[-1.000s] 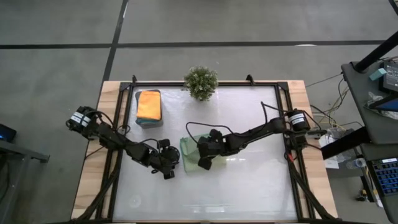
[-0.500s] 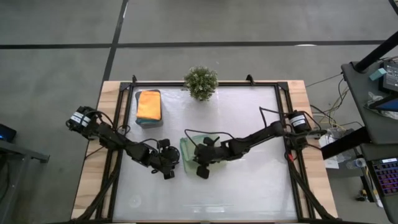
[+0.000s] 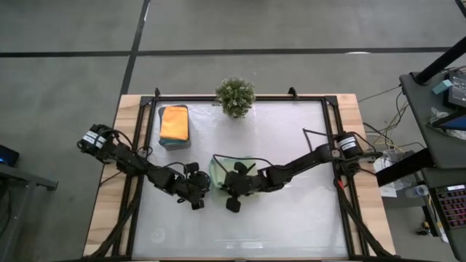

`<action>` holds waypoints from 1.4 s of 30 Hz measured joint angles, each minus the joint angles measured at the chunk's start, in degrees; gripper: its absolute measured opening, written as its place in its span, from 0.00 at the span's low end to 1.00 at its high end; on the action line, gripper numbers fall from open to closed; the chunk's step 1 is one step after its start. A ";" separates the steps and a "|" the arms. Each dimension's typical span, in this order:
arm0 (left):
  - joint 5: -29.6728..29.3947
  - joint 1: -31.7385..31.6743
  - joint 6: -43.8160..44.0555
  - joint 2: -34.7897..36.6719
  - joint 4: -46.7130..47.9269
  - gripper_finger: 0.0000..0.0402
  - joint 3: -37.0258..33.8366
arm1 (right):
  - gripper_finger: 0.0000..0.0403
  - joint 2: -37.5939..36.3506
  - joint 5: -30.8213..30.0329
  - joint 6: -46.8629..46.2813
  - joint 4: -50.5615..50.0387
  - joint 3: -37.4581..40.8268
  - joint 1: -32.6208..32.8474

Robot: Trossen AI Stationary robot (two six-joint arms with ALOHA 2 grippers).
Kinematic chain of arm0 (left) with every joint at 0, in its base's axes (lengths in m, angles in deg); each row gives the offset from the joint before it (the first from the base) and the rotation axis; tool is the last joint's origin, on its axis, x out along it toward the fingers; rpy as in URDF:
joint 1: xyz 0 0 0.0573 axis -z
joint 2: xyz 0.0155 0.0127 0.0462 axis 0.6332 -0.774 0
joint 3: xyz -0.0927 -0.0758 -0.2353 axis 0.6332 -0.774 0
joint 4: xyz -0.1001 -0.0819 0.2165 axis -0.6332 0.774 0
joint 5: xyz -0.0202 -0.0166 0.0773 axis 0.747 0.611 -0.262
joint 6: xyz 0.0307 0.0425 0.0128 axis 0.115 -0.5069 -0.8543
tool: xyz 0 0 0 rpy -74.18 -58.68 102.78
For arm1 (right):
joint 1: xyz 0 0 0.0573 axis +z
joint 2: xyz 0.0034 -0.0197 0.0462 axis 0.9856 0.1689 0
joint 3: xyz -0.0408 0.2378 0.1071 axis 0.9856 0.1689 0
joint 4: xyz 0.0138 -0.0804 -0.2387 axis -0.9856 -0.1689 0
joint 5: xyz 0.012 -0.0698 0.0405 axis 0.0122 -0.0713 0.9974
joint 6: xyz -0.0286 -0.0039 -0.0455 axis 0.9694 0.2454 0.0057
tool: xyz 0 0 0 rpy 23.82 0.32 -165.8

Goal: Fold microfiber towels
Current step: Fold the green microfiber cloth

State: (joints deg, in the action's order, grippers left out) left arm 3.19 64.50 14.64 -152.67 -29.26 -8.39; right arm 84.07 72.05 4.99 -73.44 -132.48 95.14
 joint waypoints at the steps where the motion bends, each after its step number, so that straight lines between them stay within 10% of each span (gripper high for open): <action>1: 0.04 0.00 0.02 0.00 -0.08 0.35 -0.03 | 0.02 0.70 -0.05 0.00 0.98 -0.07 -0.11; 10: 0.48 0.00 0.13 -0.02 -0.16 0.35 -0.29 | 0.04 7.24 5.09 1.03 5.30 -3.00 -0.08; 26: 6.97 0.02 0.13 2.44 1.06 0.35 -0.02 | 0.40 4.99 13.59 7.62 2.03 -5.20 0.03; 42: 5.38 0.37 -5.87 8.57 -5.39 0.35 1.20 | 0.32 -3.61 4.45 22.83 -16.85 -4.71 -5.70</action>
State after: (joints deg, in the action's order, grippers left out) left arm 8.56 64.87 8.76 -144.10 -34.65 -7.19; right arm 80.46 76.49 27.82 -90.29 -137.19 89.44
